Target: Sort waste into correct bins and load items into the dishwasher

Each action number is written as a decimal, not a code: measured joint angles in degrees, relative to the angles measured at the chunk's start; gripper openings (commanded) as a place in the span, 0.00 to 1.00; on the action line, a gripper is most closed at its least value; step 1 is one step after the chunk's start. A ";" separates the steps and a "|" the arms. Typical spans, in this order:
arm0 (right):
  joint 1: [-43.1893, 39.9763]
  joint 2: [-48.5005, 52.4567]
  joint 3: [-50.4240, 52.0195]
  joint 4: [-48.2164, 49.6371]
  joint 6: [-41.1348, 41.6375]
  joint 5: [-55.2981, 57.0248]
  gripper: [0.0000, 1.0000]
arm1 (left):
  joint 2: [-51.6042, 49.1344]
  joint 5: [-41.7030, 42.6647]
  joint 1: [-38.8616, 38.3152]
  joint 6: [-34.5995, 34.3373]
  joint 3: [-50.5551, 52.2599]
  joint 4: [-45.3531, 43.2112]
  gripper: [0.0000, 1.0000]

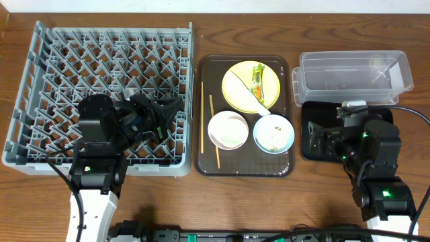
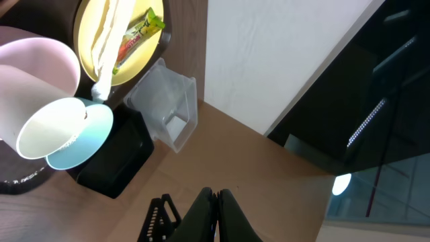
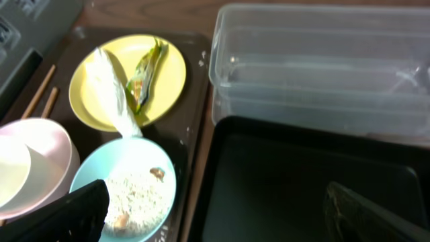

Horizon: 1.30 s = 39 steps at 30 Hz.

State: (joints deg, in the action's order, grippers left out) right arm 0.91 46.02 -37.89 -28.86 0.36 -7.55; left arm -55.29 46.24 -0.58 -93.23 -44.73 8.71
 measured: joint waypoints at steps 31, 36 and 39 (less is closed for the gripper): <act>0.00 0.00 -0.09 -7.65 0.00 0.92 0.99 | -0.02 -1.66 0.00 7.13 0.00 0.02 0.07; 0.00 0.02 -0.09 -7.04 0.31 0.90 0.99 | -0.02 -2.78 0.00 13.60 0.00 -0.85 0.07; 0.00 0.00 -0.09 -6.43 0.44 0.90 0.99 | -0.02 -3.10 0.00 18.82 0.00 -1.46 0.07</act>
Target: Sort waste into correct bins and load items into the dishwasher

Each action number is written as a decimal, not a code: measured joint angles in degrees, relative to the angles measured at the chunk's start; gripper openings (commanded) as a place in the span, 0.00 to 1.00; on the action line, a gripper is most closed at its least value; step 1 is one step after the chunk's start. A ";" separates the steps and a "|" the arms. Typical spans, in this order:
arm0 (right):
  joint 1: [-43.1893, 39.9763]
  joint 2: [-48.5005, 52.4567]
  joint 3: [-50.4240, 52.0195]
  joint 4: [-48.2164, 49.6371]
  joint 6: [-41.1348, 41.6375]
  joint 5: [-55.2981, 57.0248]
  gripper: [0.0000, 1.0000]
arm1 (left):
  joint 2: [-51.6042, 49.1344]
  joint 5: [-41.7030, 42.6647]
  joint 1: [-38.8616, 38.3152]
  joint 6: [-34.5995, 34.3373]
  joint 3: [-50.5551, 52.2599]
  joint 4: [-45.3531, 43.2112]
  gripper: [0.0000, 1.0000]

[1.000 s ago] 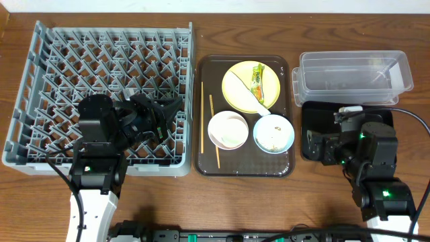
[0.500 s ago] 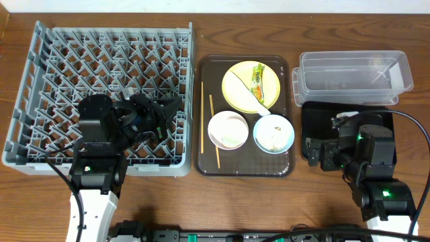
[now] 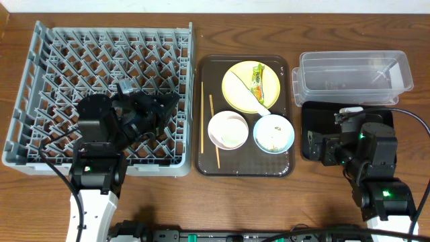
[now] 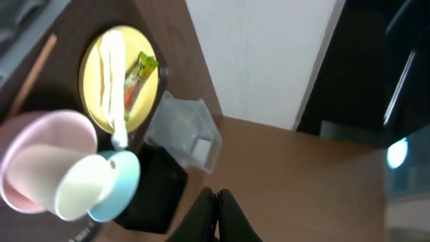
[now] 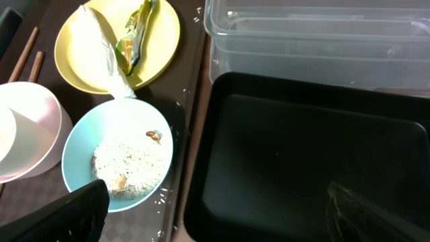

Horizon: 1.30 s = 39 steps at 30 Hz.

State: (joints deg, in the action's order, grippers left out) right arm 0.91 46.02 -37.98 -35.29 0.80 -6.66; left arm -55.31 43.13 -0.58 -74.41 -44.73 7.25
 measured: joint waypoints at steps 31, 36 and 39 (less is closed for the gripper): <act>0.00 0.00 0.00 4.68 0.24 -0.85 0.99 | 0.00 -1.44 0.00 9.22 0.00 -3.21 0.07; 0.00 0.00 0.00 4.68 0.24 -0.90 0.99 | 0.00 -1.53 0.00 8.24 0.00 -3.21 0.07; 0.00 0.00 0.00 4.68 0.24 -0.90 0.99 | 0.00 -1.53 0.00 10.23 0.00 -3.23 0.07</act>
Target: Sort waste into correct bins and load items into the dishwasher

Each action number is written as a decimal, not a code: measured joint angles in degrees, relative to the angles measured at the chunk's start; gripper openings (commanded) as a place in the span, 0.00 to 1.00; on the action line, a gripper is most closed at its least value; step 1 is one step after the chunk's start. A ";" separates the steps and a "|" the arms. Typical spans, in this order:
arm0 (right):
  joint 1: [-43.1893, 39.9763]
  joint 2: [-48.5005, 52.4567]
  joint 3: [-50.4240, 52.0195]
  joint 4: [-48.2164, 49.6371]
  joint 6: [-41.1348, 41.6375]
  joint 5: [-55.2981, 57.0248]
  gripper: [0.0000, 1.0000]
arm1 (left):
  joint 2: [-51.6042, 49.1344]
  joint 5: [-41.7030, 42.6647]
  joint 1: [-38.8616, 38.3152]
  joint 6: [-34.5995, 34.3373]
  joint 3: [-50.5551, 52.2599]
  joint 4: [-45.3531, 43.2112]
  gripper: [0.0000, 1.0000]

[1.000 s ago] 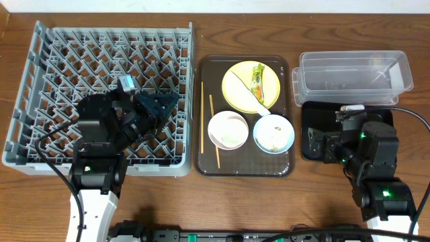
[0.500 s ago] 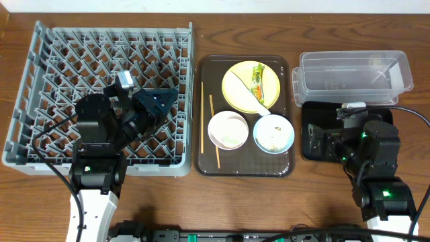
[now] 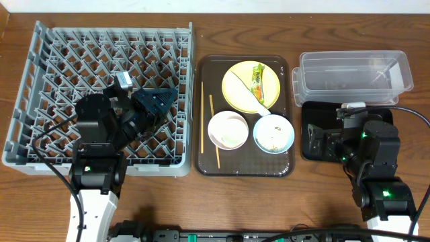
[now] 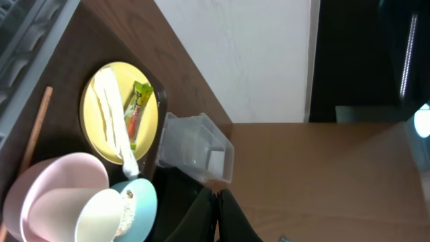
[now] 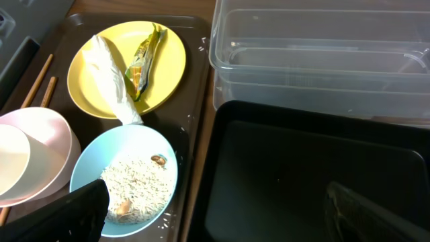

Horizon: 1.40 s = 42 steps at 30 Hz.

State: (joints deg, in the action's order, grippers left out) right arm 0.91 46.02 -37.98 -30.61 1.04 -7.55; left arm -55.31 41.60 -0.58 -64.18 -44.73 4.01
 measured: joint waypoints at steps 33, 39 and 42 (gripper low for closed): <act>0.00 7.26 -15.45 -16.76 1.51 -0.22 0.99 | -8.52 -22.21 -2.34 42.69 -19.41 29.92 0.86; 0.00 13.68 -22.10 -25.62 1.53 -1.53 0.99 | -9.27 -29.07 -5.97 44.13 -20.13 41.42 0.93; 0.00 14.47 -23.74 -24.48 1.55 -3.78 0.99 | -9.27 -31.39 -7.58 44.85 -20.13 47.06 0.93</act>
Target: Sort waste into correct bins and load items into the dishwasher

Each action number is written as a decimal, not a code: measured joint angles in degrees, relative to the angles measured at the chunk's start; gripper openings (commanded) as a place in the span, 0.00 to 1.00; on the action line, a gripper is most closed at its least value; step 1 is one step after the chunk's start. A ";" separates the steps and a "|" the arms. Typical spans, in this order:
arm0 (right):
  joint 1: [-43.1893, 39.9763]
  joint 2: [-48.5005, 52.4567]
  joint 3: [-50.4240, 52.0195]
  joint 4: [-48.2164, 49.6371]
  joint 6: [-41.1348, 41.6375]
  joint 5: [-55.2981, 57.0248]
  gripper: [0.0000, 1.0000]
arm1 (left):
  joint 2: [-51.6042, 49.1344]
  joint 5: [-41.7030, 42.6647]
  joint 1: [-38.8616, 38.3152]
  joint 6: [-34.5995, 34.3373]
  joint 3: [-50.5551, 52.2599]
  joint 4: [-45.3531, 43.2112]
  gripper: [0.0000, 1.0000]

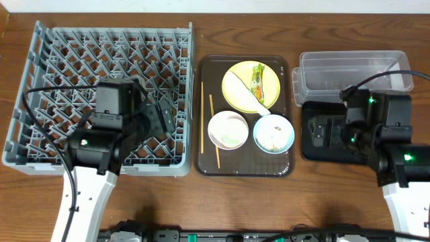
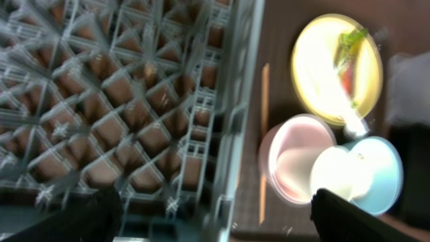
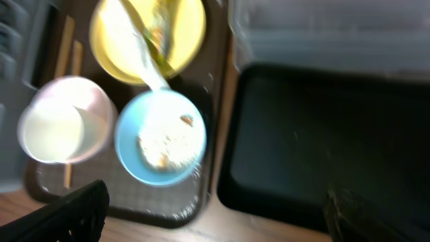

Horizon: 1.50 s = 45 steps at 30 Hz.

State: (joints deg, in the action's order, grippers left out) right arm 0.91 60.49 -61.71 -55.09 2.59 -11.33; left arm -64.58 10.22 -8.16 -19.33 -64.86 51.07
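Note:
A brown tray (image 1: 289, 168) carries a yellow plate (image 1: 236, 91) with a white paper wrapper (image 1: 243, 91) and a green packet (image 1: 256, 78). It also holds a pink bowl (image 1: 216, 128) with a white cup (image 1: 232, 134) in it, a blue bowl (image 1: 273, 134) with rice, and chopsticks (image 1: 202, 114). My left gripper (image 1: 161, 119) points down over the right part of the grey dish rack (image 1: 80, 60), jaws wide open and empty (image 2: 215, 228). My right gripper (image 1: 321, 134) hangs open and empty over the black bin (image 1: 316, 153), near the tray's right edge (image 3: 215, 228).
A clear plastic bin (image 1: 353, 70) stands behind the black bin at the right. The rack (image 2: 134, 101) fills the table's left side, its right wall close to the tray. Bare wood runs along the front edge.
My left gripper was shut and pointed sideways toward the tray; now it points down over the rack and is open. The right wrist has risen and turned downward. Nothing on the tray moved.
At all three earlier moments the left gripper lay shut over the rack, facing the tray, with its view tilting from moment to moment. The right gripper stayed open over the black bin, shifting slightly. Now both grippers look down, open and empty, and the dishes are untouched.

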 measured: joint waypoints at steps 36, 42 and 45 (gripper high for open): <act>23.78 53.22 -37.38 11.15 2.36 5.84 0.83 | -0.04 -6.14 -0.52 1.20 -0.02 4.90 0.93; 24.55 60.22 -37.44 11.21 2.54 6.23 0.72 | -0.04 -6.14 -0.52 1.20 0.00 4.90 0.93; 24.94 63.19 -37.46 11.13 2.99 6.47 0.65 | -0.04 -6.14 -0.52 1.20 0.00 4.90 0.93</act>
State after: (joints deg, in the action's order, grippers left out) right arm 25.85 123.68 -99.18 -43.97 5.58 -4.86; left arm -64.62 4.08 -8.69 -18.13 -64.86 55.96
